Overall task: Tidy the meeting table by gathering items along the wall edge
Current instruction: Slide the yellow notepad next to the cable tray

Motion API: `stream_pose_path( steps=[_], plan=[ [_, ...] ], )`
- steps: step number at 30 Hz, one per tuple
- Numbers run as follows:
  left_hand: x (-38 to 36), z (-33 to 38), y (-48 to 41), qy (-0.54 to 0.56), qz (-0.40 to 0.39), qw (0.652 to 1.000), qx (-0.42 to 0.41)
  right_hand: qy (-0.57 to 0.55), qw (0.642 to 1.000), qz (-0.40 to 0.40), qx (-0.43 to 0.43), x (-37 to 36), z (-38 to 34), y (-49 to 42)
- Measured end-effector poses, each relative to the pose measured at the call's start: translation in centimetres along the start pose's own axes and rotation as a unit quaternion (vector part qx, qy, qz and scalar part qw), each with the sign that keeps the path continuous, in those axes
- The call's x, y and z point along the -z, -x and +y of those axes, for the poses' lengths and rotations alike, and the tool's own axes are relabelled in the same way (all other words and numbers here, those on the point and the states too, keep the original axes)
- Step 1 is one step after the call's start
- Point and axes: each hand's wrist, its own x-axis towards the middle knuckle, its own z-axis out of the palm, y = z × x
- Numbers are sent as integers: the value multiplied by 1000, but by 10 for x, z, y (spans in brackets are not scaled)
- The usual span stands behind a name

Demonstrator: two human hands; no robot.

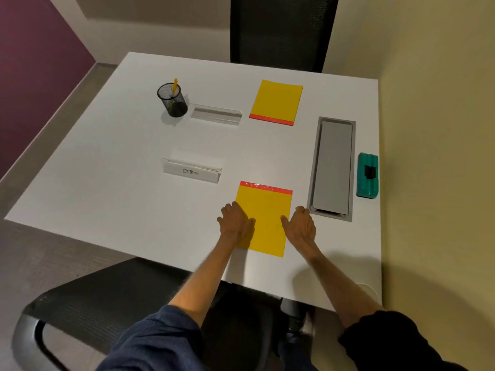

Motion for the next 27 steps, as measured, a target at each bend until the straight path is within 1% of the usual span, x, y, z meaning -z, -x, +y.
stream_pose_path(
  steps=[4, 6, 8, 10, 13, 16, 18, 23, 27],
  plan=[
    [-3, -9, 5, -17, -9, 1000, -25, 15, 1000, -12, -12, -11, -5, 10],
    [-2, -13, 5, -6, -10, 999, -40, 8, 1000, -11, -12, -15, -7, 13],
    [0, -17, 4, 40, -14, 998, -45, -5, 1000, -12, -11, -18, -9, 15],
    [3, -20, 4, 114, -13, 993, -39, -31, 999, -13, -19, -20, -10, 16],
    [9, -22, 3, 199, -18, 980, -19, -97, 994, -7, -47, -19, -12, 16],
    [13, -23, 3, 229, -27, 973, -10, -179, 980, 5, -86, -16, -16, 17],
    [14, -24, 4, 239, -33, 970, -9, -215, 971, 2, -108, -14, -19, 17],
    [18, -29, 6, 285, -34, 958, -4, -272, 951, -12, -145, -12, -20, 17],
    [23, -29, 6, 335, -27, 942, 10, -288, 946, -38, -141, -10, -20, 22]
  ],
)
